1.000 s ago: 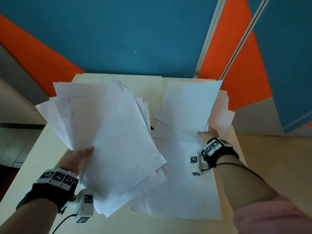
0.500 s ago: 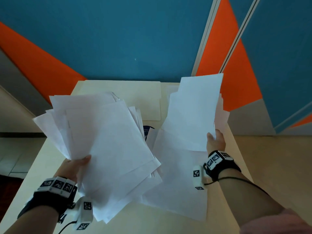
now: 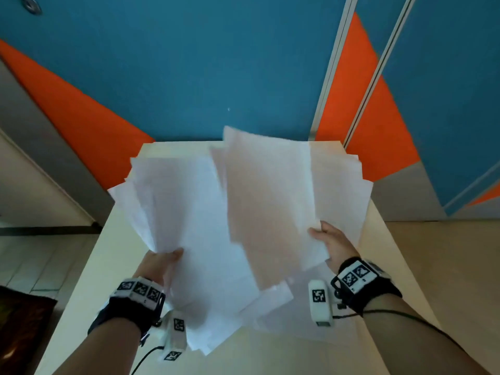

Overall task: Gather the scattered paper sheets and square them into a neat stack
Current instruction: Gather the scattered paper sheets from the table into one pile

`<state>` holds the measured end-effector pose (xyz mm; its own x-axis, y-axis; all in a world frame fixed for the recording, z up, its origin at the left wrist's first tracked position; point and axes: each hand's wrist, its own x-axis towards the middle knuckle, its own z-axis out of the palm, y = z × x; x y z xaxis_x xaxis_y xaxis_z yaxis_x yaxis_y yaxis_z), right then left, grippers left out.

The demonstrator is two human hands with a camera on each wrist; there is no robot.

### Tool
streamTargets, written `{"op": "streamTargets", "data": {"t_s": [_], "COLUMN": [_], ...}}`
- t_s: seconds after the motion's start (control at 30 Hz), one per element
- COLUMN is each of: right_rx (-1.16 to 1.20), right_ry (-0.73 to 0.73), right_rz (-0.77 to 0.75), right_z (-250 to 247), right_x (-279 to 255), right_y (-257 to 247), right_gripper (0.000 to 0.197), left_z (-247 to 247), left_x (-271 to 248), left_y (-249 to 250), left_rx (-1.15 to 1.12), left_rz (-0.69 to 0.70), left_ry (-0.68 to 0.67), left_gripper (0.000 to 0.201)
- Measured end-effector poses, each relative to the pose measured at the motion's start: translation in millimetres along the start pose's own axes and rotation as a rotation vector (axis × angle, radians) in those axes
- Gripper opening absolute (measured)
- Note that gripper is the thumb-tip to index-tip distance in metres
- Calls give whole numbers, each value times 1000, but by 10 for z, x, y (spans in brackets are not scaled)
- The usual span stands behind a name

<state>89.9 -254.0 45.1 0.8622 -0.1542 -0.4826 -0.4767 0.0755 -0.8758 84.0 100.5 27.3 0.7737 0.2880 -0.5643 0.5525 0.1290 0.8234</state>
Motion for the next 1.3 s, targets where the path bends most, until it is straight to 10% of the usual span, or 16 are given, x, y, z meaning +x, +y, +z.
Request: {"op": "streamTargets", "data": {"t_s": [0.13,0.33,0.57,0.7,0.8,0.97,1.2,1.3], "right_rx": [-67,-132,-233,-383,-655,-798,-711,-711], "right_ry": [-128,-221,-303,157,537,446,294,334], "right_rz": [77,52,-33,-3,246,416,300,203], "right_z": [258,424,506,231,-79,-1,151,205], "right_x": [-130,-326,-338,-143,-154,-202,-70,-49], "right_y": [204,179,180,322,463,598,661,691], "right_gripper": [18,55,36,29,63,105,37,41], "left_z": [149,258,36,-141,-297,-522,-665,-685], "left_x": [-94,-263,-194,-90,-37,44,53,13], "left_y": [91,128,-39,-141,-198,-271,-343,-348], "left_rx": [34,-156,219,231,172,104,49,51], "left_rz": [24,-82,17,18,12,4,-39,-44], "left_ry": [-66,-185,-65,52,73,55,80,87], "left_gripper": [55,75,44,49,45,42,49,49]}}
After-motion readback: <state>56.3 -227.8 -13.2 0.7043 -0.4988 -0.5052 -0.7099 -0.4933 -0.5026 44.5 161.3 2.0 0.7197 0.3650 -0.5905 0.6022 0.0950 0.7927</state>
